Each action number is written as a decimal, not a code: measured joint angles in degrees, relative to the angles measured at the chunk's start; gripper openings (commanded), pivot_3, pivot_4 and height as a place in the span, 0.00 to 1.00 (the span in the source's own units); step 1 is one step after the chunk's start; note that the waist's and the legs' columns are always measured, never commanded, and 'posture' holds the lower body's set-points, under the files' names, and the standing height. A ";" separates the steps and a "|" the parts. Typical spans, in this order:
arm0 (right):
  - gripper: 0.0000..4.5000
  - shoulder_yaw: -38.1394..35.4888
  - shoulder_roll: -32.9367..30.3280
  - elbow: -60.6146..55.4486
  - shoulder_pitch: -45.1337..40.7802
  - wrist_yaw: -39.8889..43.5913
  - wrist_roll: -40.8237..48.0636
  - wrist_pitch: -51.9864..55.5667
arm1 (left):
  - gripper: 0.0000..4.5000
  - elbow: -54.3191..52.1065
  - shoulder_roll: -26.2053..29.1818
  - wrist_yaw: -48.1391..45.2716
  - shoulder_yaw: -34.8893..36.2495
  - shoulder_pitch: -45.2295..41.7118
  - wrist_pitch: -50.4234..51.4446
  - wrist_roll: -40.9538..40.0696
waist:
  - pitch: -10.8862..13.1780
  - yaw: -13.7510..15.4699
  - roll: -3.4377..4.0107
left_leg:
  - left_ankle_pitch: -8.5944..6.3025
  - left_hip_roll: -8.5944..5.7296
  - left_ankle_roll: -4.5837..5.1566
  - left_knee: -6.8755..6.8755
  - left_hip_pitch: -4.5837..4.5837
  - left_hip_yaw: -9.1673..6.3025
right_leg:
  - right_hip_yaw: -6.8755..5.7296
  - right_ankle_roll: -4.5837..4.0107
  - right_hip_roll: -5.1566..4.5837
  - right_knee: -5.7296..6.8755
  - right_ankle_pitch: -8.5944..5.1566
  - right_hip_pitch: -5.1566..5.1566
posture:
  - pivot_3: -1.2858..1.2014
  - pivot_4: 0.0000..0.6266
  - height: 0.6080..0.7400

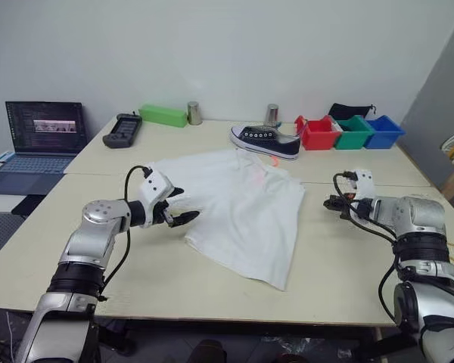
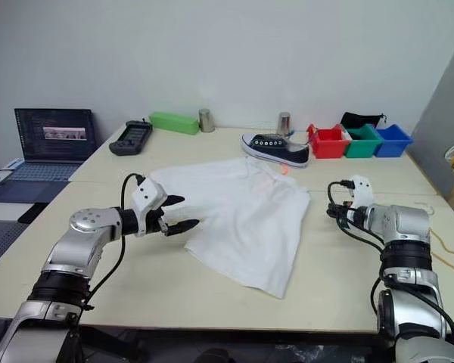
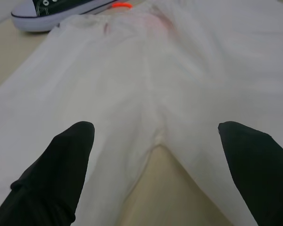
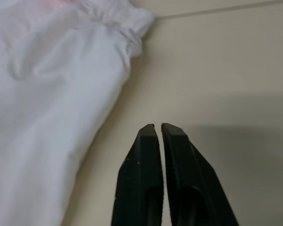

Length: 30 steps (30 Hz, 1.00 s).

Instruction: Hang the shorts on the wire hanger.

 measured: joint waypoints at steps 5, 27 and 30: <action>0.52 2.14 1.95 5.38 -4.58 0.48 0.46 -2.35 | 1.00 3.88 0.31 2.15 0.05 -0.26 -3.74 2.21 | 0.00 0.23 0.00 | 0.00 -0.02 0.00 0.00 -0.01 0.02 | -0.02 0.00 -0.01 -0.03 0.00 -0.01 | 0.66 0.00 1.00; 0.91 2.85 9.64 47.95 -22.18 -3.71 -6.13 -28.60 | 0.89 34.08 -3.19 3.70 -5.77 -11.38 -19.22 13.40 | 0.00 0.34 0.00 | 0.02 -0.07 -0.04 -0.01 -0.19 0.06 | -0.08 -0.01 -0.02 0.07 -0.01 -0.23 | 0.66 0.00 1.00; 0.78 2.36 9.90 48.77 -22.24 -3.97 -6.12 -30.21 | 0.74 37.60 -3.52 4.96 -6.26 -13.53 -20.84 14.82 | 0.00 0.42 0.00 | 0.05 -0.05 -0.09 0.00 -0.28 0.03 | -0.09 -0.01 -0.05 0.11 -0.01 -0.31 | 0.66 0.00 1.00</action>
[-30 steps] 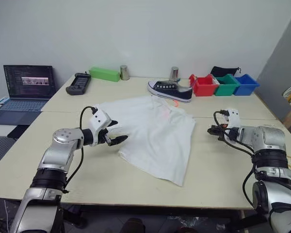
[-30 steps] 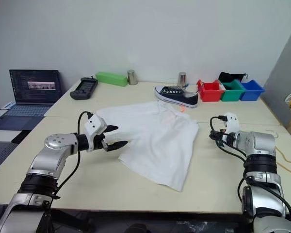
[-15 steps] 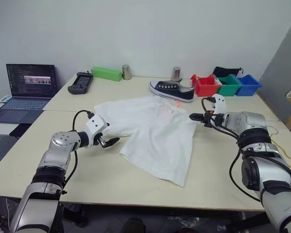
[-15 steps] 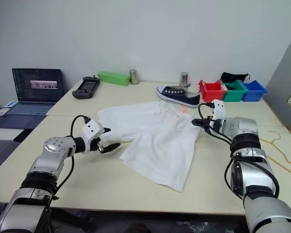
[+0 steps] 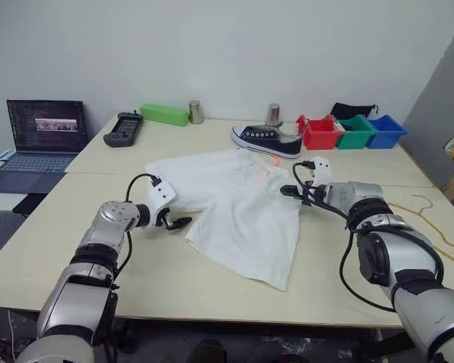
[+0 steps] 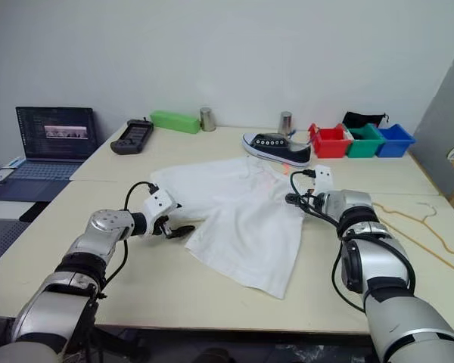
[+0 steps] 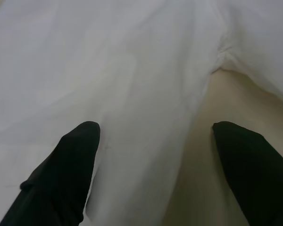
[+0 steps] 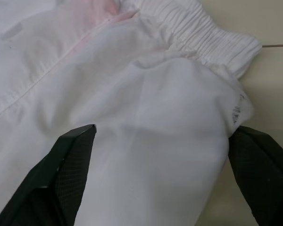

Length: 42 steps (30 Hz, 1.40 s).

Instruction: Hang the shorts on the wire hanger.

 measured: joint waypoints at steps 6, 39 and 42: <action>0.47 -1.26 -0.40 0.94 0.01 -1.40 0.00 -1.45 | 0.46 5.06 -1.01 1.25 -0.14 -2.60 -2.32 1.58 | 0.00 0.00 0.00 | 0.01 0.00 -0.01 0.00 -0.02 -0.01 | 0.00 0.00 -0.01 0.00 0.00 -0.01 | 0.66 0.00 1.00; 0.00 -14.02 -7.16 -55.17 26.27 -8.03 10.23 38.46 | 0.01 12.71 -8.39 7.55 -2.57 -11.67 -7.48 7.70 | -0.03 0.48 -0.02 | 0.00 -0.04 0.01 0.03 -0.24 -0.34 | 0.03 0.00 -0.17 -0.02 0.00 0.00 | 0.62 0.00 1.00; 0.00 -18.34 -4.24 -69.98 31.43 -11.22 11.89 49.19 | 0.01 14.84 -11.78 10.67 -3.43 -14.38 -8.01 9.42 | -0.03 0.25 -0.02 | 0.00 -0.08 0.01 0.04 -0.19 -0.26 | 0.02 0.00 -0.16 -0.02 0.00 0.01 | 0.61 0.00 1.00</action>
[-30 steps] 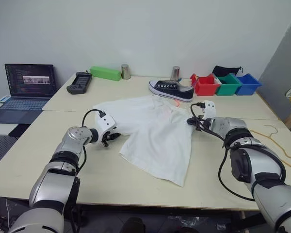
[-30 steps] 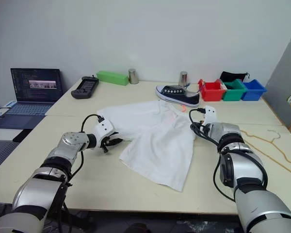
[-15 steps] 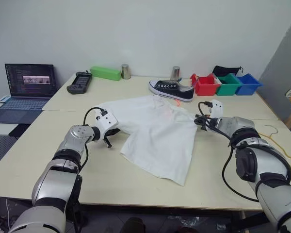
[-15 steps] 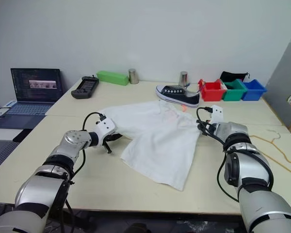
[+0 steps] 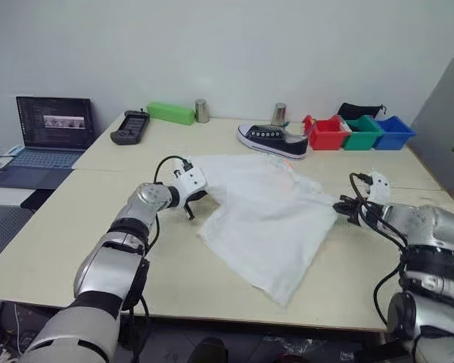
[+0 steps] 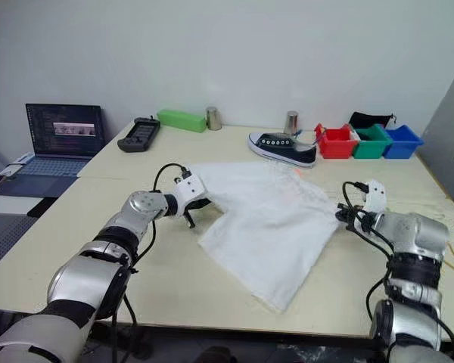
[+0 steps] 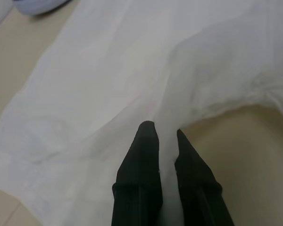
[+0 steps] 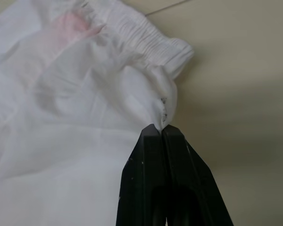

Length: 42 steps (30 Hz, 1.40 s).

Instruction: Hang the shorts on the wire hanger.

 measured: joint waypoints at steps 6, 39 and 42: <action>0.00 -5.90 4.40 -20.22 9.32 -5.18 2.80 9.43 | 0.01 2.21 -4.39 4.15 -2.59 -4.91 -0.81 3.55 | -0.01 -0.78 -0.01 | -0.01 -0.04 0.02 -0.02 0.10 0.07 | 0.05 0.00 0.15 -0.01 0.00 0.05 | 0.59 0.00 1.00; 0.69 32.13 -41.34 -19.40 12.52 25.99 4.22 -37.02 | 0.72 -7.35 8.21 -19.48 6.18 7.52 2.43 -7.98 | 0.00 -3.49 0.01 | -0.01 0.10 0.06 0.05 0.55 -0.33 | -0.18 -0.05 0.56 -0.30 -0.06 0.75 | 0.63 0.00 1.00; 0.69 33.80 -41.30 -18.28 13.36 35.31 0.07 -51.22 | 0.72 -17.96 8.24 -29.96 8.69 13.67 17.40 -15.78 | 0.00 -3.45 0.01 | -0.01 0.12 0.06 0.06 0.53 -0.39 | -0.24 -0.05 0.56 -0.30 -0.06 0.76 | 0.63 0.00 1.00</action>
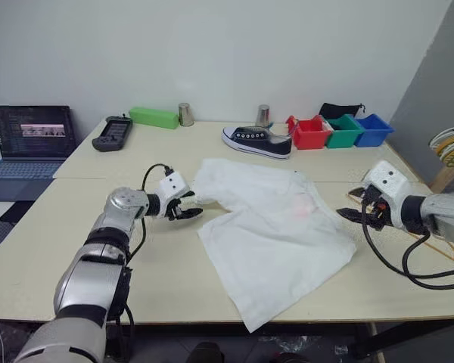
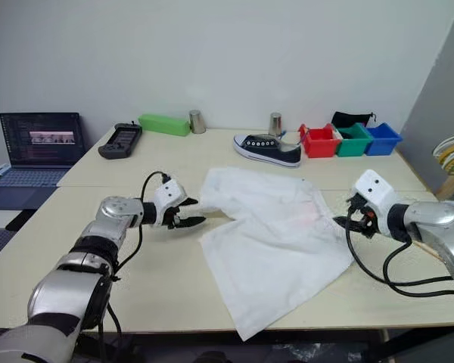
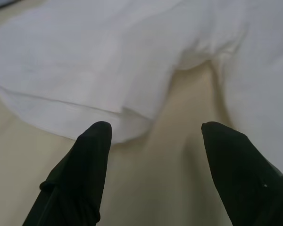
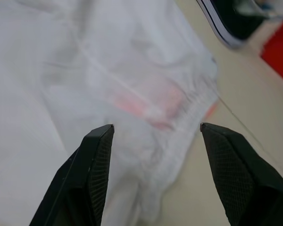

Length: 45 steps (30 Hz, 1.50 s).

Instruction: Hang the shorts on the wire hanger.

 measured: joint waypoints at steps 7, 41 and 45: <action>0.69 1.17 1.76 -2.98 5.36 9.21 -2.68 -10.77 | 0.72 -10.81 -2.05 -3.32 -0.24 4.50 16.25 -4.36 | 0.01 1.24 -0.02 | 0.00 -0.02 -0.01 0.14 0.01 -0.22 | 0.03 0.00 -0.20 0.06 0.00 0.09 | 0.62 0.00 1.00; 0.70 -2.49 6.95 -9.14 10.60 4.35 -7.63 -7.01 | 0.01 20.52 -5.82 34.05 -11.65 -15.83 -9.27 17.26 | 0.02 -0.24 -0.07 | 0.00 -0.07 0.00 0.16 0.03 -0.18 | 0.11 -0.01 -0.13 0.07 0.00 0.10 | 0.58 0.00 1.00; 0.70 -2.26 7.20 -6.99 10.23 4.48 -9.12 -7.83 | 0.01 21.95 -6.79 41.28 -12.66 -16.51 -10.40 20.18 | 0.02 -0.07 -0.07 | 0.00 -0.07 -0.01 0.16 0.03 -0.18 | 0.09 -0.01 -0.19 0.07 0.00 0.10 | 0.59 0.00 1.00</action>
